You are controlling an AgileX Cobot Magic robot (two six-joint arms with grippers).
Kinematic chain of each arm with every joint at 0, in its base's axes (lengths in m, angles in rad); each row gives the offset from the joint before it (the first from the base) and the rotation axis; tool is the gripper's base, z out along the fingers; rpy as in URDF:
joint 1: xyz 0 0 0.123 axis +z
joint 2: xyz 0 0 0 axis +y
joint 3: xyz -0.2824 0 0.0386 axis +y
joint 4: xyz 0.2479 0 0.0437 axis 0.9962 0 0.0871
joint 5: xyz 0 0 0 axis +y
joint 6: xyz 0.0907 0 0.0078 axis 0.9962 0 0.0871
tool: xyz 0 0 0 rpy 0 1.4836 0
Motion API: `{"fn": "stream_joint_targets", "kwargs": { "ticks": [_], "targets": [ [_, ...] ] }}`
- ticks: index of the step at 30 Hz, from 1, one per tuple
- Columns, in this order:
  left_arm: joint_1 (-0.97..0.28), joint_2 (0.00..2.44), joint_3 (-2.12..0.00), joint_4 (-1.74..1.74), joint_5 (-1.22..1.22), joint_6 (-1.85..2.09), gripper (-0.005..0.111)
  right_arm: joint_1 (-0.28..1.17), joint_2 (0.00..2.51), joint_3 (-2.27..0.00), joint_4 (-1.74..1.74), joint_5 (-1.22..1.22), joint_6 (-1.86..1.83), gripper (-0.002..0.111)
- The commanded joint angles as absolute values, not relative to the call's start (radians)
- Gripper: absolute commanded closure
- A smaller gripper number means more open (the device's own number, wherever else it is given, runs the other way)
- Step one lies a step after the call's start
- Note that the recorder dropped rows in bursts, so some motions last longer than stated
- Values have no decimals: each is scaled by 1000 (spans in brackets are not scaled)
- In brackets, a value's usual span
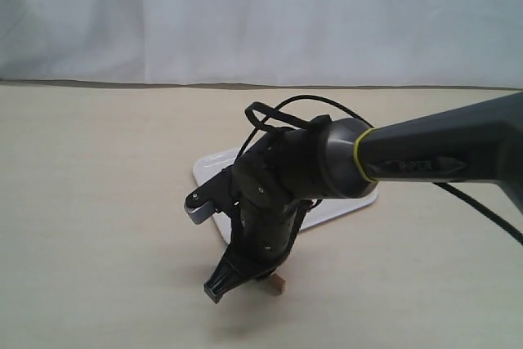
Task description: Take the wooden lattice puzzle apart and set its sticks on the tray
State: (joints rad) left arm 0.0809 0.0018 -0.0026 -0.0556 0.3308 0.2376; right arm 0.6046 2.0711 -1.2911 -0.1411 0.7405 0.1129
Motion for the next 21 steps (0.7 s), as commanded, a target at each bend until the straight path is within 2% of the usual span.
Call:
{"fn": "stream_joint_targets", "kwargs": {
  "ticks": [1,11,21],
  "targets": [
    [74,0,0,-53,323,231,107,605,2028,-1296,-150,735,97,104],
    [74,0,0,-53,323,231,107,594,1888,-1322,-173,663,102,104],
    [74,0,0,-53,323,231,107,499,2050,-1460,-150,624,224,104]
  ]
}}
